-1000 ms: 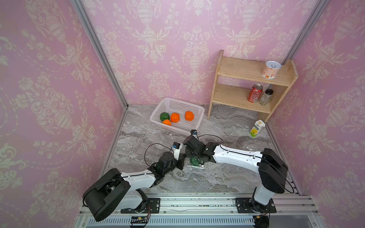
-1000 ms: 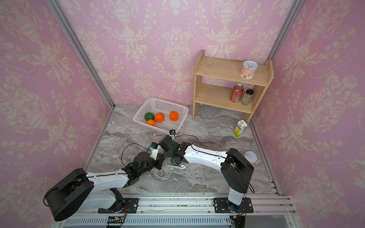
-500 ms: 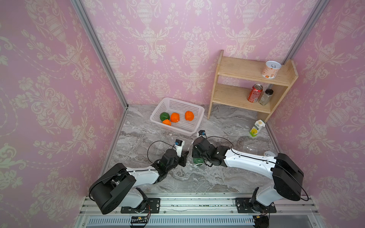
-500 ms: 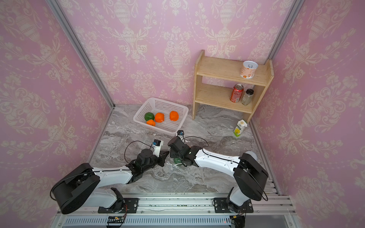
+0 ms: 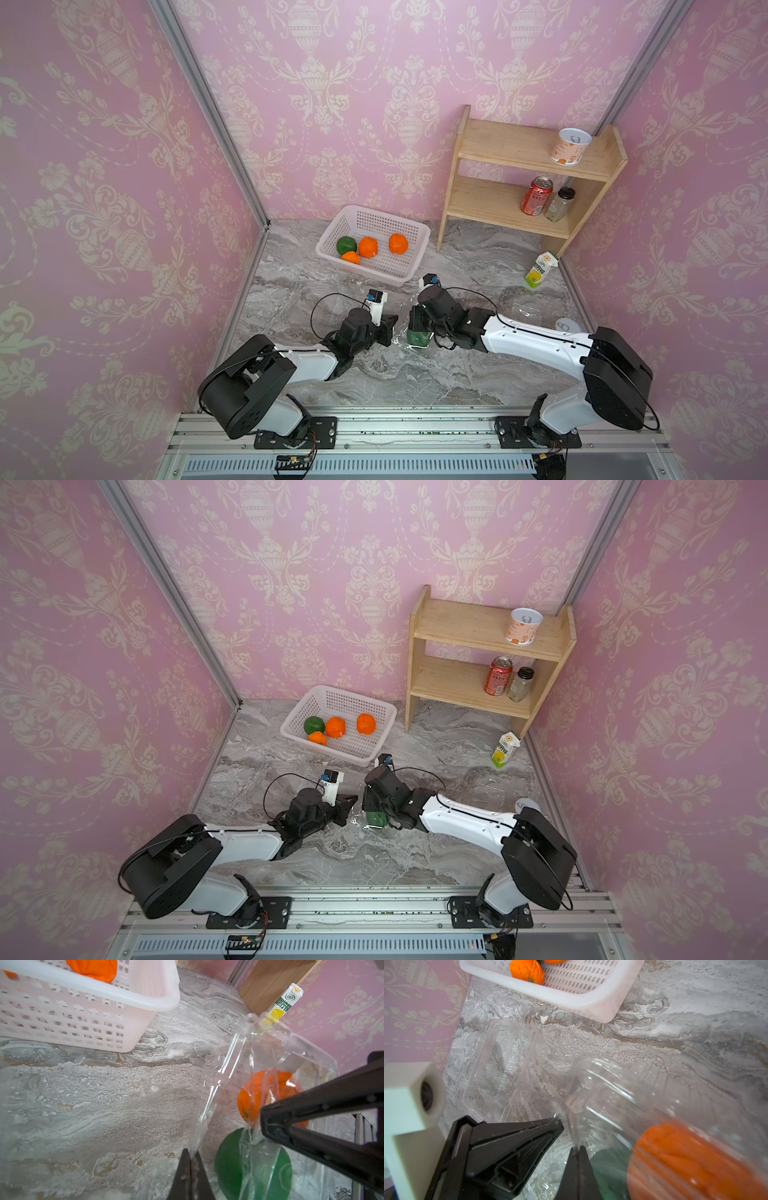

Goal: Take oranges out of containers
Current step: Open the packing box at the center of the board.

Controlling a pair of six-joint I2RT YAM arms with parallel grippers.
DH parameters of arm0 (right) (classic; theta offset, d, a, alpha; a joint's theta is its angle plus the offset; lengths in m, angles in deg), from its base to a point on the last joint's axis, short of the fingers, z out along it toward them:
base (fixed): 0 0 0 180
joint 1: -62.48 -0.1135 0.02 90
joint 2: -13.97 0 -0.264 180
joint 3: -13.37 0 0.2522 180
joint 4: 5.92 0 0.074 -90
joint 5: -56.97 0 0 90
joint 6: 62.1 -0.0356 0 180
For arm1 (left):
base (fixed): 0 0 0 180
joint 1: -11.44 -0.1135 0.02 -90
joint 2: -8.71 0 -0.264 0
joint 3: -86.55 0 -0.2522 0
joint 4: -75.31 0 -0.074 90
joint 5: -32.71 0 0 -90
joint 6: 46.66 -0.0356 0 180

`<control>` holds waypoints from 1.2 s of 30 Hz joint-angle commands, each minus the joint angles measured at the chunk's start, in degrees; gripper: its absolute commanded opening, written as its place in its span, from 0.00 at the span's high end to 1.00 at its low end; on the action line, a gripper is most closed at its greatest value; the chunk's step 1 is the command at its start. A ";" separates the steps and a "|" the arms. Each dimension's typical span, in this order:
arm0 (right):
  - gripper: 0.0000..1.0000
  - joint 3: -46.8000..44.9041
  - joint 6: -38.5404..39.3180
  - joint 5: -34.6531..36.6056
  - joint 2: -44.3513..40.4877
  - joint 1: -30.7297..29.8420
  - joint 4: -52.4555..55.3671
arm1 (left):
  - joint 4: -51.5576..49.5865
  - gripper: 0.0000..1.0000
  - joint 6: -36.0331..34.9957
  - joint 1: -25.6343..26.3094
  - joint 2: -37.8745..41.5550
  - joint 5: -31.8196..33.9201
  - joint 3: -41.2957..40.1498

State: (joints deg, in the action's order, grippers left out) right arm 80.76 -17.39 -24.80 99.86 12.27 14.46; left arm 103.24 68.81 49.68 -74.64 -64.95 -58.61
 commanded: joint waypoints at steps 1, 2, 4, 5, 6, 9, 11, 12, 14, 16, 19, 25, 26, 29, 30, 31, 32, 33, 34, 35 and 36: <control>1.00 -0.32 -0.69 -4.65 -1.65 -0.10 -2.83 | -5.06 1.00 1.42 -1.99 -1.64 2.13 -0.42; 1.00 -0.43 -0.88 -5.15 -1.65 0.07 -3.16 | -4.96 1.00 1.42 -2.00 -1.70 2.04 -0.43; 1.00 -0.97 -1.23 -6.56 -1.75 0.38 -4.73 | -5.31 1.00 1.46 -2.12 -1.94 1.75 -0.26; 1.00 -1.07 -1.55 -6.73 -1.80 0.43 -4.96 | -5.52 1.00 1.51 -2.22 -2.19 1.61 -0.02; 1.00 -1.07 -1.48 -6.89 -1.92 0.40 -4.94 | -5.94 1.00 1.66 -2.33 -2.38 1.52 0.13; 1.00 -1.35 -1.35 -7.21 -2.45 0.55 -5.18 | -5.94 1.00 1.99 -2.72 -2.99 0.69 0.45; 1.00 -2.07 -1.63 -7.69 -2.96 0.82 -6.12 | -6.91 1.00 2.49 -3.04 -3.65 0.46 0.94; 1.00 -2.30 -1.79 -7.83 -3.17 0.86 -6.39 | -7.52 1.00 2.73 -3.35 -4.12 0.18 1.23; 1.00 -2.47 -1.77 -8.05 -3.44 0.95 -6.59 | -7.64 1.00 3.16 -3.88 -4.66 -0.71 1.51; 1.00 -3.20 -1.89 -9.35 -3.77 1.10 -8.48 | -8.18 1.00 3.27 -4.05 -4.73 -0.68 1.68; 1.00 -3.73 -2.30 -10.25 -4.14 1.34 -9.64 | -10.10 1.00 3.07 -4.14 -4.47 0.36 2.17; 1.00 -4.06 -2.40 -11.28 -4.94 1.44 -10.25 | -12.45 1.00 2.65 -4.23 -4.43 1.51 2.81; 1.00 -4.13 -2.23 -11.24 -5.16 1.44 -10.22 | -12.66 1.00 2.72 -4.29 -4.61 1.43 3.00; 1.00 -4.58 -2.40 -11.04 -5.64 1.41 -10.48 | -13.37 1.00 3.08 -4.45 -5.54 1.09 3.59; 1.00 -4.67 -2.58 -10.76 -6.02 1.43 -10.39 | -13.57 1.00 3.19 -4.55 -5.91 0.79 3.78; 1.00 -4.97 -2.68 -10.54 -6.40 1.43 -10.61 | -13.41 1.00 3.43 -4.73 -6.13 0.32 3.82; 1.00 -5.32 -2.76 -10.36 -6.79 1.44 -10.87 | -13.16 1.00 3.74 -4.92 -6.19 0.12 3.76; 1.00 -5.61 -2.92 -10.01 -7.29 1.43 -10.84 | -13.10 1.00 3.95 -5.02 -6.21 0.18 3.70; 1.00 -5.80 -2.87 -9.62 -7.79 1.39 -10.70 | -13.24 1.00 3.92 -5.17 -6.15 0.29 3.70; 1.00 -5.90 -2.89 -9.38 -8.17 1.39 -10.30 | -13.26 1.00 3.96 -5.27 -6.14 0.28 3.66; 1.00 -6.05 -2.87 -9.15 -8.69 1.44 -10.22 | -13.56 1.00 3.97 -5.37 -6.12 0.44 3.62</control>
State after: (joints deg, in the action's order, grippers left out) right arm 75.47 -18.95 -32.65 94.55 14.08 4.55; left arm 97.23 71.77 46.05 -78.91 -68.76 -54.18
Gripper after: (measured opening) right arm 0.040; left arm 0.049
